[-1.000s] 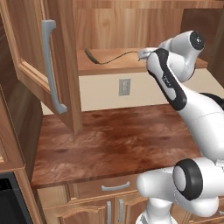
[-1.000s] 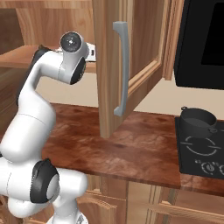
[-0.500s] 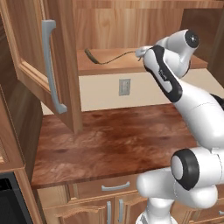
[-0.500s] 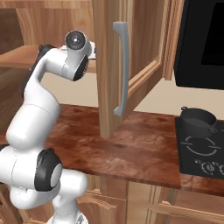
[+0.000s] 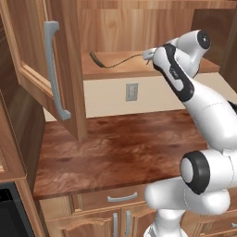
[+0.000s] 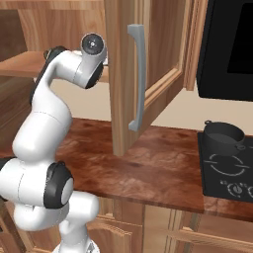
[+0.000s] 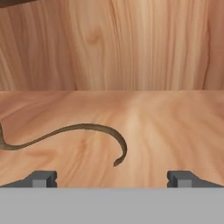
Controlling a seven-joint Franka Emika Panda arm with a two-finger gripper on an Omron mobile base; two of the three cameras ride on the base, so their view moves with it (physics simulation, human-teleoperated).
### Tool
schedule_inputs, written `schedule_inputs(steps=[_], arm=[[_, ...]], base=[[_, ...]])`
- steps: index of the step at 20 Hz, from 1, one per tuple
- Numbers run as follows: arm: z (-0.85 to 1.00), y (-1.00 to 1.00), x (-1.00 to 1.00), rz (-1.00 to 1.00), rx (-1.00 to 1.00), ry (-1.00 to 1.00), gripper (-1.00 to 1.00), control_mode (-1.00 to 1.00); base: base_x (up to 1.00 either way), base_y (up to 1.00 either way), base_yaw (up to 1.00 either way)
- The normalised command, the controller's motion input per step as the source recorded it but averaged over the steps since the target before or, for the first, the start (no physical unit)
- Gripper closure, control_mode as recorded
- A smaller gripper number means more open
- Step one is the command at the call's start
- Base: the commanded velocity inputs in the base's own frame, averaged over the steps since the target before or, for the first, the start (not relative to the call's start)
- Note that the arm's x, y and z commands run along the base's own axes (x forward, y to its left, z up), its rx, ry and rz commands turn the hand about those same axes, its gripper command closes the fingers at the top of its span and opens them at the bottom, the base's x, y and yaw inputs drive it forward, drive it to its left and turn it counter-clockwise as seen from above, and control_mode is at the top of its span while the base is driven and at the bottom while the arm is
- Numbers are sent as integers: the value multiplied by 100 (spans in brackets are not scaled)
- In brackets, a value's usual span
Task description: Open the cabinet and move the ladle to the pot. Then close the cabinet.
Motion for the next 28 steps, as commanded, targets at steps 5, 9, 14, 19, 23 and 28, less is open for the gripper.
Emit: schedule_inputs(steps=[5, 9, 14, 19, 23, 28], arm=[[0, 0, 11, 9, 0, 0, -100, -100], [0, 0, 16, 8, 0, 0, -100, -100], [-5, 0, 19, 7, 0, 0, -100, -100], [-8, 0, 16, 6, 0, 0, -100, -100], [-7, 0, 14, 6, 0, 0, -100, -100], [-3, 0, 18, 5, 0, 0, -100, -100]], base=[[0, 0, 0], [0, 0, 0], [0, 0, 0], [0, 0, 0], [0, 0, 0], [0, 0, 0]])
